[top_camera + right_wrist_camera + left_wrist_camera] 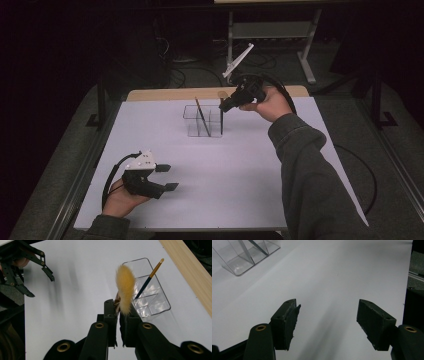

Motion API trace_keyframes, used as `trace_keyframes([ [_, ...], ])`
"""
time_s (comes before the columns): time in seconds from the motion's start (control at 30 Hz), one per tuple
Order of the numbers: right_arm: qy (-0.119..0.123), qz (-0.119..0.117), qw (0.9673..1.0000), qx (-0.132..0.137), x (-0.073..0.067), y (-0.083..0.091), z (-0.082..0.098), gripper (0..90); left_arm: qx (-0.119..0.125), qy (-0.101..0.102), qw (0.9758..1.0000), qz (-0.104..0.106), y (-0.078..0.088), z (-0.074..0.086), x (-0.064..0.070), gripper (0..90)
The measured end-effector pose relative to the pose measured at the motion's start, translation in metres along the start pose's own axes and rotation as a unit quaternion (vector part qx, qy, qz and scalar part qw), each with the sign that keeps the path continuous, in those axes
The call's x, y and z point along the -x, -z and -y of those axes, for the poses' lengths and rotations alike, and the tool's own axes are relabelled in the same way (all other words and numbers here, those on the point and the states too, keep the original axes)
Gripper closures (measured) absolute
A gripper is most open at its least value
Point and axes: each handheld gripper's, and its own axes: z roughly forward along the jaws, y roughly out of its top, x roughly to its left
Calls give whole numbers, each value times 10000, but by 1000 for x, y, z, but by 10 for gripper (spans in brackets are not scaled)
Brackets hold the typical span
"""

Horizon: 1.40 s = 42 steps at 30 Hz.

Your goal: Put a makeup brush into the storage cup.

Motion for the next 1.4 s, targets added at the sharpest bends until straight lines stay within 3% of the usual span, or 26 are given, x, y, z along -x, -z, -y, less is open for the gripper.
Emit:
trace_keyframes([
  [0.47,-95,59,9999,-33,12,-1,-13,833,17,10,10000,-5,2,0,-1,319],
  [1.07,-267,309,9991,-89,39,-4,-37,833,40,20,10000,-10,4,1,-2,312],
  [1.4,-325,406,9986,-127,46,-4,-45,833,38,23,10000,2,5,1,-2,309],
])
